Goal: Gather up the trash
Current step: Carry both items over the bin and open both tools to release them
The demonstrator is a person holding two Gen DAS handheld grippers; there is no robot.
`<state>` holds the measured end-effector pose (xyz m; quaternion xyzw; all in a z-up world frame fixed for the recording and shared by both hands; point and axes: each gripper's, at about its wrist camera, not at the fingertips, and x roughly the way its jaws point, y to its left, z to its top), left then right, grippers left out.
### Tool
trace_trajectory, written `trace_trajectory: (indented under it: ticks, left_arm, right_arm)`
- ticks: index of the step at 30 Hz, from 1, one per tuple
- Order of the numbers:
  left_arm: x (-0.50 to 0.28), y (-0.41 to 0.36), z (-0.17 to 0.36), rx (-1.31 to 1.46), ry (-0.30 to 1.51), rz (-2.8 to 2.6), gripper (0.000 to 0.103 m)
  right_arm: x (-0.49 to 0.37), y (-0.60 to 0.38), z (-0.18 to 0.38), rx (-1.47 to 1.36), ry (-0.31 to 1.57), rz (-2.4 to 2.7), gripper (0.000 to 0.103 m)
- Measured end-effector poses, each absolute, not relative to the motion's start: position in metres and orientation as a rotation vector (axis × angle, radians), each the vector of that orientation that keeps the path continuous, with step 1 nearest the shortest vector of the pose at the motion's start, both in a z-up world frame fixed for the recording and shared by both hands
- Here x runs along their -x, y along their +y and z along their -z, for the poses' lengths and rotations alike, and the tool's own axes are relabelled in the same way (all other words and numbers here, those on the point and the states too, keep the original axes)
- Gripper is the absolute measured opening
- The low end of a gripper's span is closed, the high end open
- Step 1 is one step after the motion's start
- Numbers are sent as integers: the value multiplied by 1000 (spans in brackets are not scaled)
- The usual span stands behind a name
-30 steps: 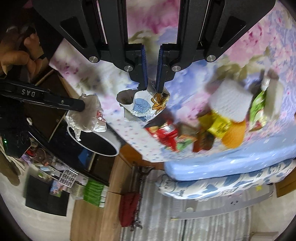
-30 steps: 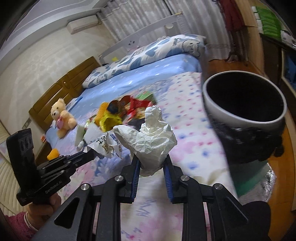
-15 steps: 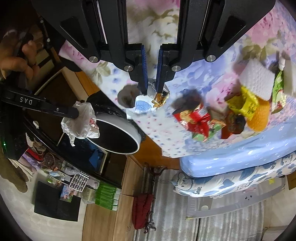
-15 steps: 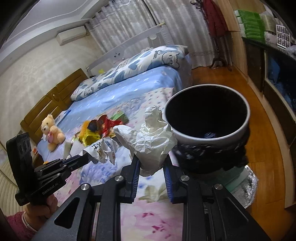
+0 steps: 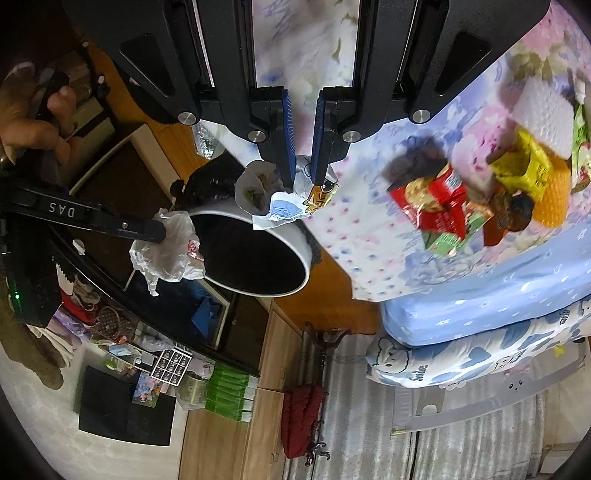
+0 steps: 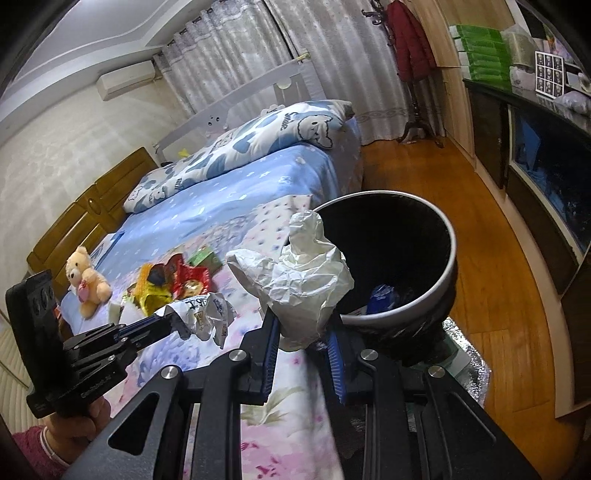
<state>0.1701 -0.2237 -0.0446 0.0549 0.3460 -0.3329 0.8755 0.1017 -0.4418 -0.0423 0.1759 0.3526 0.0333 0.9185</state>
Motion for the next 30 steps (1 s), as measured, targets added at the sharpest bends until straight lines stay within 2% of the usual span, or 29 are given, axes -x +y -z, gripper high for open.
trace_trajectory:
  ticks: [30]
  left_arm:
    - [-219,-321,30,-152,720,759,8]
  right_arm:
    - [-150,-503,55,-407,805,1,25]
